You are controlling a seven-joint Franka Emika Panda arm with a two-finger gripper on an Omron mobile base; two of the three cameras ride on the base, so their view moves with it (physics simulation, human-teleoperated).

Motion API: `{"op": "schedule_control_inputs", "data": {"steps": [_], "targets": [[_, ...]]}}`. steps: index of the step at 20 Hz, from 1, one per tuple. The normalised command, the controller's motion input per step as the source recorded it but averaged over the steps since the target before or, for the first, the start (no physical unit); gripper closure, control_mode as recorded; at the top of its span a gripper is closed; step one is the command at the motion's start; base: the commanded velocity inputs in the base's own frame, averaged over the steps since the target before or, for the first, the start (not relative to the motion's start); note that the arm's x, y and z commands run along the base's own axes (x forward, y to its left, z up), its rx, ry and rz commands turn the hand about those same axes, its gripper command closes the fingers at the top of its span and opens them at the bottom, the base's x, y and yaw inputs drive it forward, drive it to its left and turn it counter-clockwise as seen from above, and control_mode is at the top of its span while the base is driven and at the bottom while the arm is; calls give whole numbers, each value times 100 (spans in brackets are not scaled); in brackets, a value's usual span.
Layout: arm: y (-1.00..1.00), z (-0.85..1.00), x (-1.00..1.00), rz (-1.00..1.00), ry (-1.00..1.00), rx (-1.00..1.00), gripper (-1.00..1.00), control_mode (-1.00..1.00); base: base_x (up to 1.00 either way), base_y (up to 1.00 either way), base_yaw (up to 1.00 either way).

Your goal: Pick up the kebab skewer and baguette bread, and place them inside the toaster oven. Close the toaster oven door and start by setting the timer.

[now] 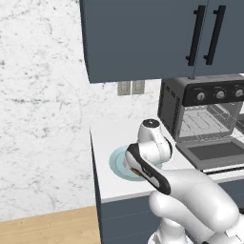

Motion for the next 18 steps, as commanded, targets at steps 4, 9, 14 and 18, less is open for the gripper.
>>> {"op": "schedule_control_inputs", "data": {"steps": [4, 9, 14, 18], "targets": [[0, 0, 33, 0, 4, 1, -100, -100, 0, 0, 0], [0, -3, 19, 0, 5, 0, -100, -100, 0, 0, 0], [0, -22, 7, 0, 3, 0, -100, -100, 0, 0, 0], [0, -28, 0, 0, 1, 0, -100, -100, 0, 0, 0]]}}
